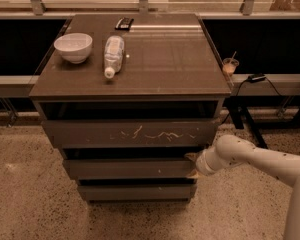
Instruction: Open middle drawer
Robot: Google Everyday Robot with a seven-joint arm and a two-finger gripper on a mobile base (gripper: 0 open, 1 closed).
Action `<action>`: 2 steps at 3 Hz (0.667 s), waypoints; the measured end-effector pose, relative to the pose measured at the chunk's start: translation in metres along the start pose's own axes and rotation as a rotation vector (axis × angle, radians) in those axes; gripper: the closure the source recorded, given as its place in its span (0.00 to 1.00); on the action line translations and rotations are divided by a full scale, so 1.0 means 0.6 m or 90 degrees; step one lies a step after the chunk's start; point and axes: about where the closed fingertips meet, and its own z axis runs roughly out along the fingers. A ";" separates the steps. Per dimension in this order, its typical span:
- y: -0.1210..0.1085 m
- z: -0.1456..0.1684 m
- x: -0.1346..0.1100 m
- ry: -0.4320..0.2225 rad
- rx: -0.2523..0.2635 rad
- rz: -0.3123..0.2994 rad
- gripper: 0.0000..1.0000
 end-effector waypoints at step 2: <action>0.004 0.002 0.002 0.003 -0.010 0.000 0.44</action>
Offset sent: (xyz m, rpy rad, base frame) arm -0.0013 -0.0007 -0.0022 -0.0066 0.0116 0.0044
